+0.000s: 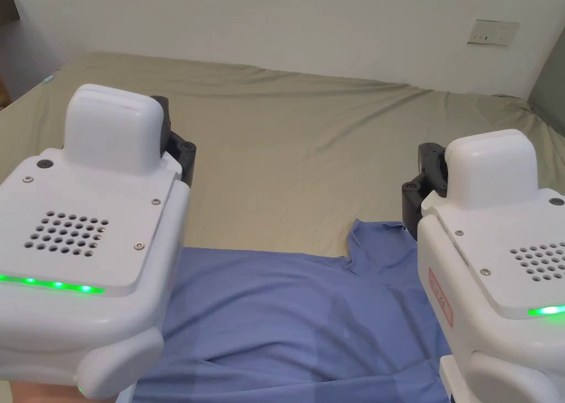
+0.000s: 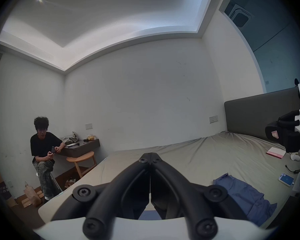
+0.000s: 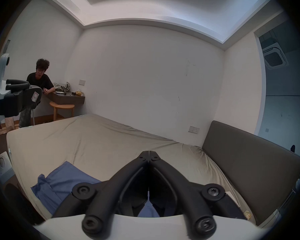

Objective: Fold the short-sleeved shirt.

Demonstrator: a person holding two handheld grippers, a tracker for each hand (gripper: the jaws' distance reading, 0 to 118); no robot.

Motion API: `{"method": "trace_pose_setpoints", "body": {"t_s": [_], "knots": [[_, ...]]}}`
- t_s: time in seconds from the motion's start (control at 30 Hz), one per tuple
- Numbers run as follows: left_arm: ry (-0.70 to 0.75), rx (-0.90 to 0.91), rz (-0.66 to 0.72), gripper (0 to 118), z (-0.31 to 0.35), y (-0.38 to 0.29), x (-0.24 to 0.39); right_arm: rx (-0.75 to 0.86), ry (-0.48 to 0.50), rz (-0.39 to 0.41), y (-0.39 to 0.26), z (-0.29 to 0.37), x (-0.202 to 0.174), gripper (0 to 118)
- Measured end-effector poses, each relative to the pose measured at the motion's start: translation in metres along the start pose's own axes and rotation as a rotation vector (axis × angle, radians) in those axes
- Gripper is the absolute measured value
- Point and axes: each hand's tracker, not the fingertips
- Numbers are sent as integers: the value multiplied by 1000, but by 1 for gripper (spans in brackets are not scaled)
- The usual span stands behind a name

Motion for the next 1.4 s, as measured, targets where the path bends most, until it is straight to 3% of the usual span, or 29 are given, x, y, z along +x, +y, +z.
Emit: {"method": "trace_pose_setpoints", "body": {"t_s": [0.23, 0.33, 0.53, 0.57, 0.6, 0.63, 0.67, 0.7, 0.73, 0.9, 1.0, 1.07, 1.13, 1.23, 1.3, 1.37, 1.4], "knots": [[-26, -139, -26, 0, -40, -34, -7, -67, 17, 9, -20, -27, 0, 1], [-98, -334, 26, 0, -76, -85, -17, -127, 26, 11, -40, -44, 4, 1], [-16, -732, 56, 0, -163, -225, -58, -265, 1, -19, -81, -71, 25, 1], [-10, -777, 75, 10, -178, -242, -66, -283, -3, -23, -88, -76, 29, 1], [4, -818, 73, 33, -195, -257, -72, -304, -9, -24, -95, -81, 34, 1], [2, -868, 74, 79, -209, -269, -77, -323, -16, -22, -99, -84, 37, 1], [-5, -920, 75, 111, -224, -281, -79, -343, -20, -23, -104, -88, 40, 1], [9, -912, 81, 117, -237, -292, -82, -366, -22, -32, -111, -93, 45, 1], [25, -855, 63, 111, -245, -299, -81, -387, -26, -40, -116, -96, 49, 1], [21, -972, 86, 109, -290, -338, -78, -476, -45, -43, -135, -112, 63, 1], [8, -1008, 83, 88, -297, -349, -72, -512, -55, -40, -144, -122, 67, 1], [-1, -963, 101, 53, -291, -340, -70, -548, -45, -60, -150, -131, 70, 1], [-113, -940, 56, 0, -284, -331, -57, -577, -37, -73, -155, -143, 74, 1], [-93, -907, -95, 0, -277, -316, -50, -623, -18, -64, -163, -165, 79, 2], [-85, -859, -29, 0, -269, -303, -56, -682, 11, -91, -175, -187, 86, 18], [-81, -797, -39, 0, -258, -282, -60, -767, 28, -168, -196, -217, 100, 36], [-86, -781, -38, 0, -252, -274, -61, -856, 37, -179, -210, -236, 105, 72]]}}
